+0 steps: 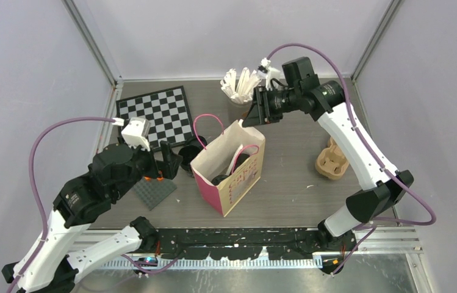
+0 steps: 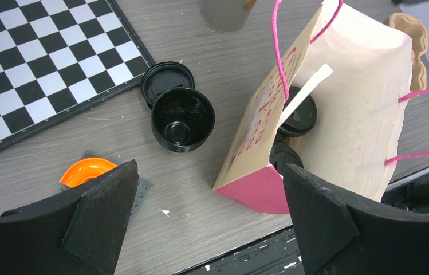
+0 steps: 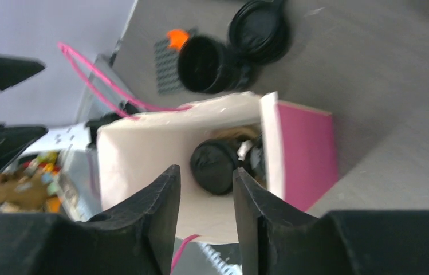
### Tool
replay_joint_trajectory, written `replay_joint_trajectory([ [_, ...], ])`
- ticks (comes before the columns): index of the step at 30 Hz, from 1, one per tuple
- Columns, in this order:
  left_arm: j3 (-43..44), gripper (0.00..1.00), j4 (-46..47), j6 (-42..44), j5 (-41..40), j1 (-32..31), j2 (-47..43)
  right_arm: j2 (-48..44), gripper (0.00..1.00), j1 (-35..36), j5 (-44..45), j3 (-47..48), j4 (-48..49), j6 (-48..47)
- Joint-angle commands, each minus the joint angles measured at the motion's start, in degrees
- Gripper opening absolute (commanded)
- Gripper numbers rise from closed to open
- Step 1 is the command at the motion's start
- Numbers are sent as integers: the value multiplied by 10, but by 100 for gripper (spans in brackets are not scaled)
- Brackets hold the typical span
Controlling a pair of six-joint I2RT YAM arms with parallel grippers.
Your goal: Pack the takeout coffee
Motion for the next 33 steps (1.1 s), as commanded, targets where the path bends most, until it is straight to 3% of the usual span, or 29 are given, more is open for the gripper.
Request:
replay_joint_trajectory([
  [1, 9, 100, 2, 3, -17, -2, -6, -16, 45, -21, 137, 75, 18, -27],
  [7, 9, 100, -1, 0, -18, -2, -4, -22, 44, -25, 372, -10, 166, 18],
  [10, 11, 100, -3, -1, -13, -2, -1, 5, 42, -27, 448, -14, 219, 44],
  [15, 12, 100, -16, -10, -1, -2, 2, 98, 41, -28, 413, 55, 262, 55],
  [20, 14, 100, -24, -19, 1, -2, -4, 167, 39, -29, 410, 122, 245, 43],
  [33, 10, 100, -30, -25, -13, -2, -13, 221, 32, -29, 406, 158, 210, 36],
])
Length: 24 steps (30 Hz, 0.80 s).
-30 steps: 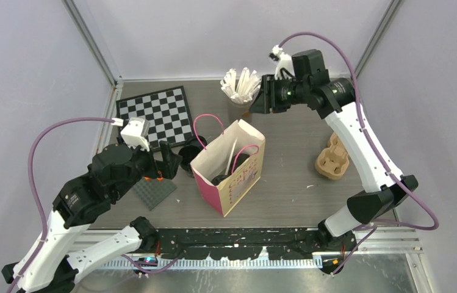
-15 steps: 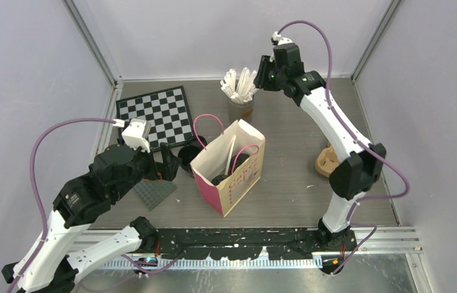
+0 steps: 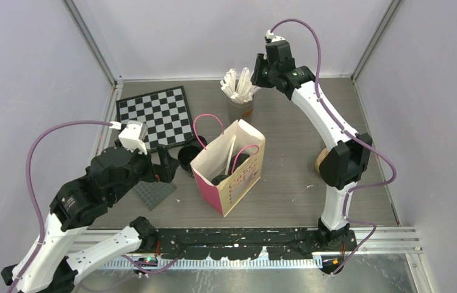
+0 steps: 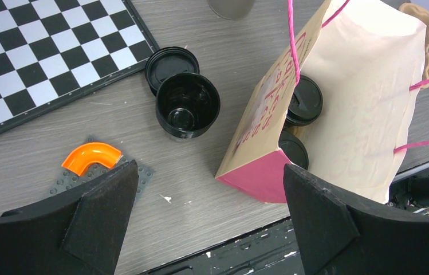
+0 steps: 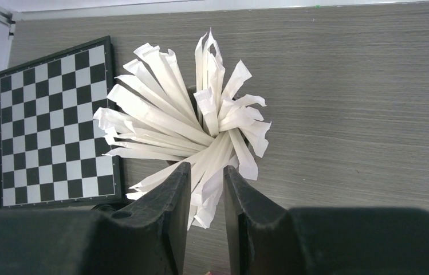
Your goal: Pack the takeout coffee
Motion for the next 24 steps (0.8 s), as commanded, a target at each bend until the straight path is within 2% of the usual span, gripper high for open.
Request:
replay_joint_trajectory([
  [1, 9, 100, 4, -6, -9, -2, 2, 5, 31, 1, 1, 28, -2, -2],
  [15, 7, 100, 0, -6, -12, -2, -5, 29, 30, 11, 5, 46, -34, 7],
  [17, 7, 100, -1, -6, -12, -2, -7, 30, 25, 10, 6, 47, -32, 5],
  [21, 6, 100, -3, -8, -14, -2, -11, 32, 1, 11, 13, 55, -37, -4],
  [24, 6, 100, -4, -7, -15, -2, -12, 21, 0, 11, 17, 58, -40, -14],
])
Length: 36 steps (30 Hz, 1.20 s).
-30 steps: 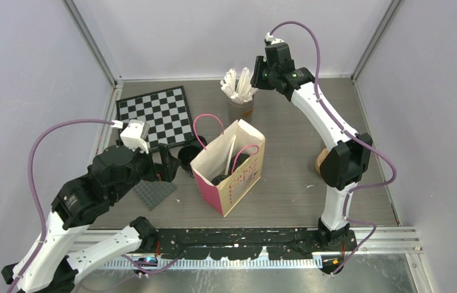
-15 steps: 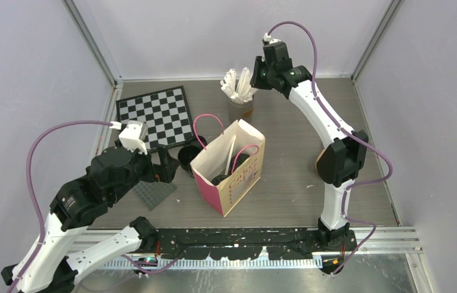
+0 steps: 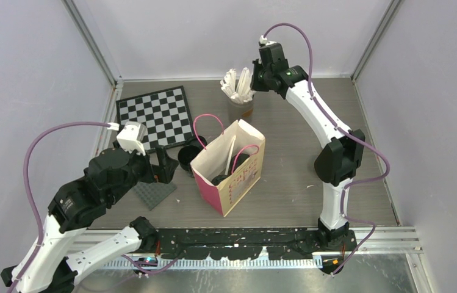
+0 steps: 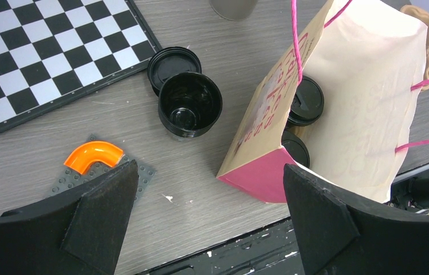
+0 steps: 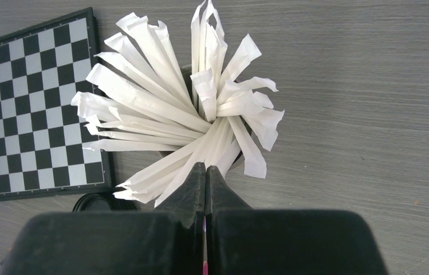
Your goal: Pack the takeout coffee
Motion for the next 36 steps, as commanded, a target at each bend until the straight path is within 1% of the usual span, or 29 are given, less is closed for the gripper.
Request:
replay_joint_trajectory([
  [1, 6, 100, 0, -7, -13, -2, -7, -20, 0, 2, 16, 40, -3, -16],
  [7, 3, 100, 3, -7, -15, -2, -7, -59, 0, 3, 5, 81, -59, -33],
  [13, -4, 100, 19, -7, -14, -2, -3, -121, 0, 2, -36, 94, -113, -38],
  [16, -2, 100, 28, 0, -9, -2, 8, -155, 0, 3, -39, 102, -135, -38],
  [18, 2, 100, 34, 2, -7, -2, 17, -182, 0, 3, -57, 105, -143, -38],
  [27, 13, 100, 55, 25, 9, -2, 44, -297, 0, 3, -79, 97, -160, -33],
  [30, 14, 100, 60, 29, 9, -2, 51, -326, 0, 2, -105, 92, -174, -33],
  [33, 13, 100, 71, 31, 20, -2, 55, -345, 0, 2, -148, 98, -210, -34],
  [36, 15, 100, 72, 33, 28, -2, 60, -370, 0, 3, -193, 92, -222, -29],
])
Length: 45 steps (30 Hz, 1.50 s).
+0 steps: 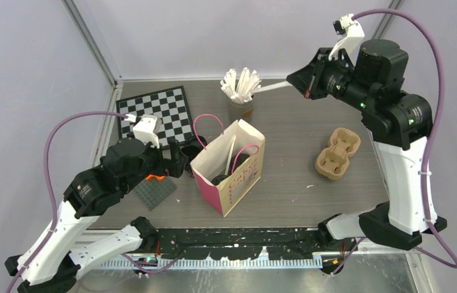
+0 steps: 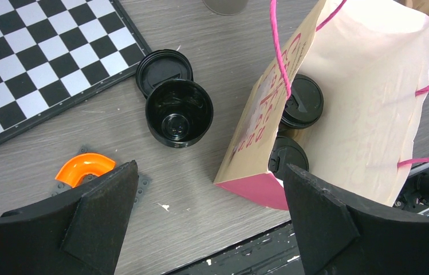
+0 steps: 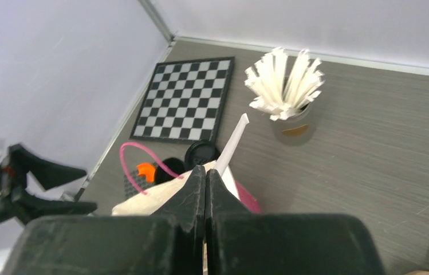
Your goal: Pack the takeout coffee
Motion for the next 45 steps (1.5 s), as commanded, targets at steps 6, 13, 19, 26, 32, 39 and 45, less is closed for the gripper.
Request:
replay_joint_trajectory([
  [6, 18, 100, 42, 16, 21, -2, 11, -76, 0, 3, -189, -47, -30, 15],
  [13, 17, 100, 49, 14, 31, -2, 14, -86, 0, 3, -226, -73, -64, 16],
  [19, 17, 100, 45, 12, 34, -2, 10, -79, 0, 2, -278, -138, -38, 37],
  [26, 1, 100, 43, 4, 30, -2, -6, -75, 0, 11, -326, -233, 56, 87],
  [32, -7, 100, 49, -1, 24, -2, -18, -17, 0, 40, -348, -256, 99, 113],
  [39, -7, 100, 48, 0, 10, -2, -28, 57, 16, 47, -290, -217, 19, 63],
  [45, 4, 100, 43, 2, 3, -2, -25, 80, 46, 40, -198, -146, -59, 28],
])
